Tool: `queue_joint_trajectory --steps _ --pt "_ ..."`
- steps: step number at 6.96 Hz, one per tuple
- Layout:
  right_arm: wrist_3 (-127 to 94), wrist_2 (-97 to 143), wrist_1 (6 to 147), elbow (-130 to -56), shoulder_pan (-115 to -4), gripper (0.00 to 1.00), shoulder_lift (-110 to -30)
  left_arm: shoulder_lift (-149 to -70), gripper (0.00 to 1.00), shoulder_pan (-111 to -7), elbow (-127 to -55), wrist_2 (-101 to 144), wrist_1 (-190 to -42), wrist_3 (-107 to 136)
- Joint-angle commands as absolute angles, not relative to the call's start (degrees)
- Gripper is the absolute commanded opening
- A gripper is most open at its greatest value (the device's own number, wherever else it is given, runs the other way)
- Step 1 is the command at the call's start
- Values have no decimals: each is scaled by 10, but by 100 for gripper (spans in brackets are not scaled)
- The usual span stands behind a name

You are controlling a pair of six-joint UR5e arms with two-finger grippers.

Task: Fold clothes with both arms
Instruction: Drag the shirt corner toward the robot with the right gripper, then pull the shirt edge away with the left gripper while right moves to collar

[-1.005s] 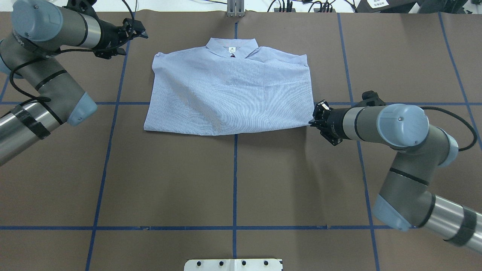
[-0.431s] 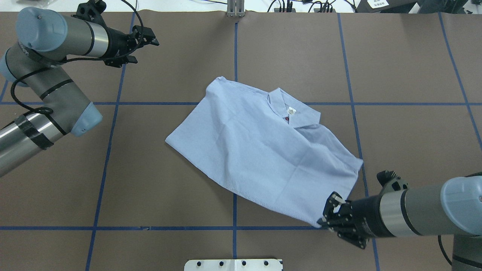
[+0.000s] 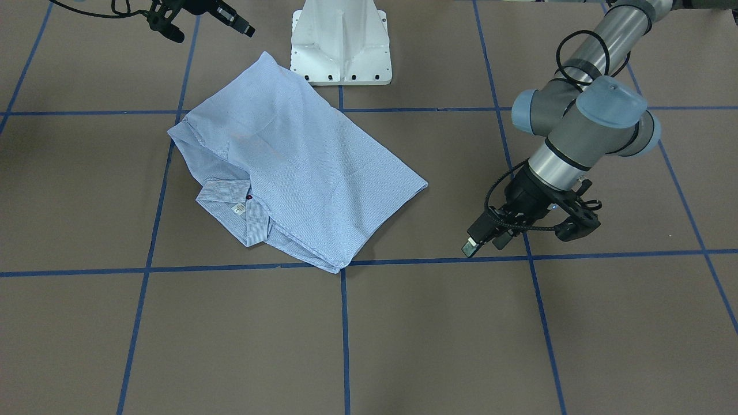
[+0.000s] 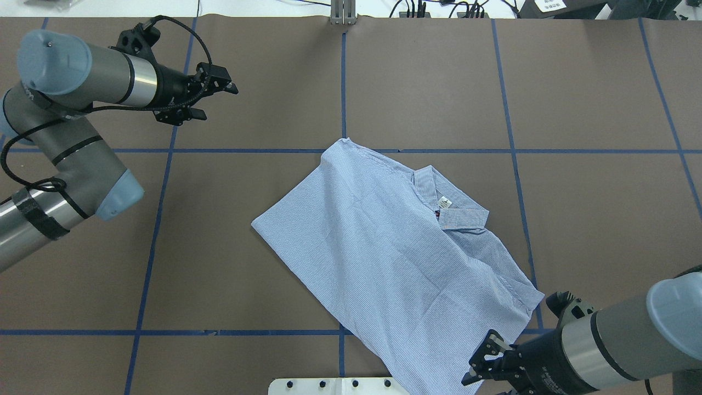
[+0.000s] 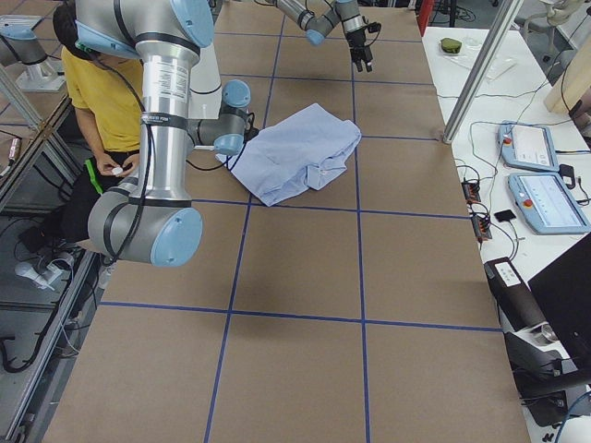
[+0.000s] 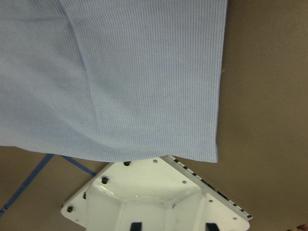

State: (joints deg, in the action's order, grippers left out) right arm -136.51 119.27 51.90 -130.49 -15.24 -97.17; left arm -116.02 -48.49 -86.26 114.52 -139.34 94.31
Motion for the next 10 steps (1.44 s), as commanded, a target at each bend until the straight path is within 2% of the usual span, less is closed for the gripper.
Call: queue_joint_trajectory --steps 1,3,6,7,9,10 --pt "-1354 1210 518 -1257 -322 100 -895 -1102 96 -412 -928 1133 -1392 1020" --pt "-1254 1179 516 -1115 -415 100 -793 -1099 87 -311 -931 1039 -1386 1091" --pt "-1213 1129 515 -1085 -418 100 -787 -1100 86 -289 -945 1025 -1323 1094" --pt "-1214 1124 515 -1085 -418 100 -786 -1100 82 -288 -945 1025 -1322 1094" --pt "-1214 1111 522 -1082 -419 100 -772 -1101 69 -287 -944 1025 -1321 1095" --pt "-1214 1111 520 -1082 -419 100 -771 -1100 51 -287 -943 1024 -1321 1101"
